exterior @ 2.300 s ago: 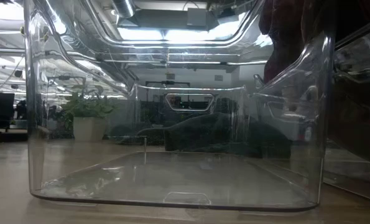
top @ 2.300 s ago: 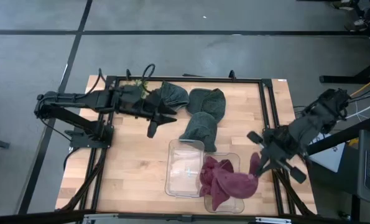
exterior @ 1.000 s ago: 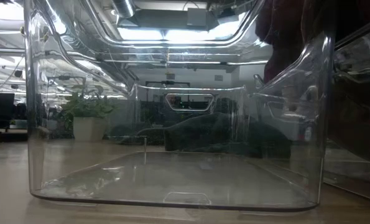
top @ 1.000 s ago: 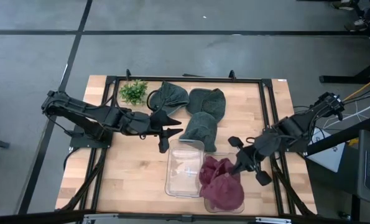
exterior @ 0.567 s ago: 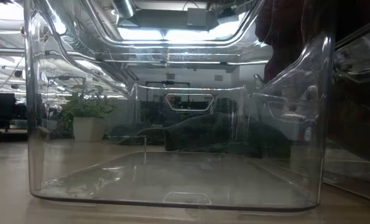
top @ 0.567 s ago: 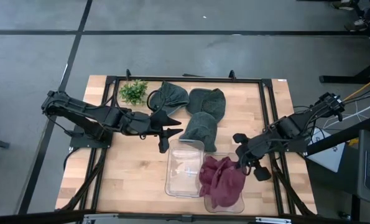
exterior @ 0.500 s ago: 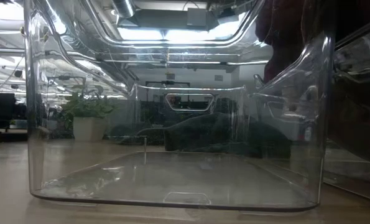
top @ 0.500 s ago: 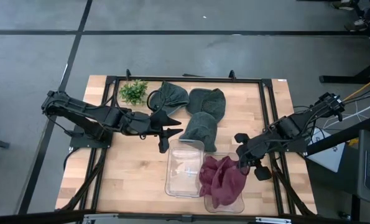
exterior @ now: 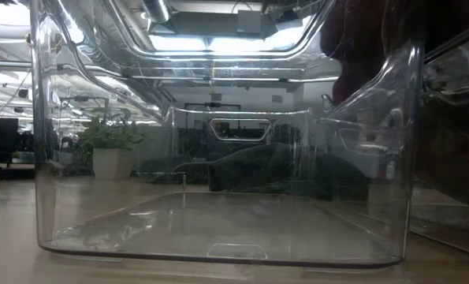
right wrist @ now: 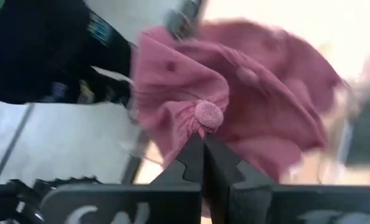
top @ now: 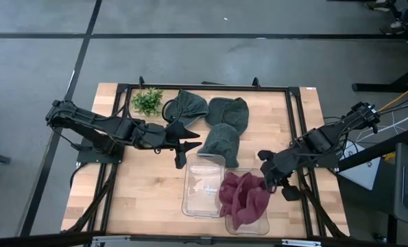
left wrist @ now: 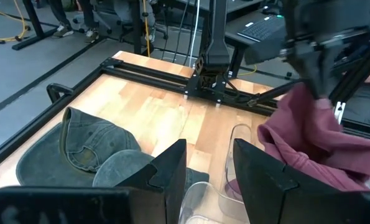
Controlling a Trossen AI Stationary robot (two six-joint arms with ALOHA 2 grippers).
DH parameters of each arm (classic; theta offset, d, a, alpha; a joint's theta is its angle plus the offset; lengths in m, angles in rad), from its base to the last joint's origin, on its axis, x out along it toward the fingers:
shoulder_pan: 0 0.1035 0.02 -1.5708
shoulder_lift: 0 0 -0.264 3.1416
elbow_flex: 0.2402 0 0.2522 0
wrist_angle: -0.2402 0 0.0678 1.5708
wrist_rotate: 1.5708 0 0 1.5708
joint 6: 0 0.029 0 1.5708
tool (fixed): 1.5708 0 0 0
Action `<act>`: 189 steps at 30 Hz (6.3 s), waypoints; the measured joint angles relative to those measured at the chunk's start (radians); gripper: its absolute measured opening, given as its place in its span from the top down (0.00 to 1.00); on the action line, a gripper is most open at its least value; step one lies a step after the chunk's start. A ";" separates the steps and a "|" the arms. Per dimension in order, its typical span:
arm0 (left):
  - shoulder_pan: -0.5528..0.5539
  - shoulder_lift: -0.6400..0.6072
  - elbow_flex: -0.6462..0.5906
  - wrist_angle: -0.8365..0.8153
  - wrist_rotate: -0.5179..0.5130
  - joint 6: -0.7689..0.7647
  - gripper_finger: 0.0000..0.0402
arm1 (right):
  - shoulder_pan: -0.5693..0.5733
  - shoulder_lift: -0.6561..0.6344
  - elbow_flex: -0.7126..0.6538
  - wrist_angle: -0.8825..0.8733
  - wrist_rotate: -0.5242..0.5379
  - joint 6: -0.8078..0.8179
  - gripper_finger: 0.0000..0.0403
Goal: Pick & Place hat
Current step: Put the red cap into the right transparent bin, then put the top left gray cap into the left transparent bin
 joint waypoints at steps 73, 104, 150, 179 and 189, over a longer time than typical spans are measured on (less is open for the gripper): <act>0.160 -0.018 0.000 -0.006 0.301 -0.018 0.68 | -0.067 -0.240 0.032 0.114 0.925 -0.025 0.69; 0.842 -0.002 0.000 -0.160 0.493 0.667 0.68 | -0.462 -0.230 -0.224 0.435 1.021 0.137 0.69; 1.070 0.425 0.000 -0.108 0.839 0.958 0.68 | -0.702 -0.256 -0.286 0.387 0.463 -0.314 0.73; 1.080 0.596 0.001 0.003 0.615 0.875 0.68 | -0.838 -0.254 -0.286 0.349 0.148 -0.260 0.78; 1.081 0.595 0.001 -0.098 0.507 0.593 0.68 | -0.838 -0.253 -0.286 0.378 0.148 -0.259 0.78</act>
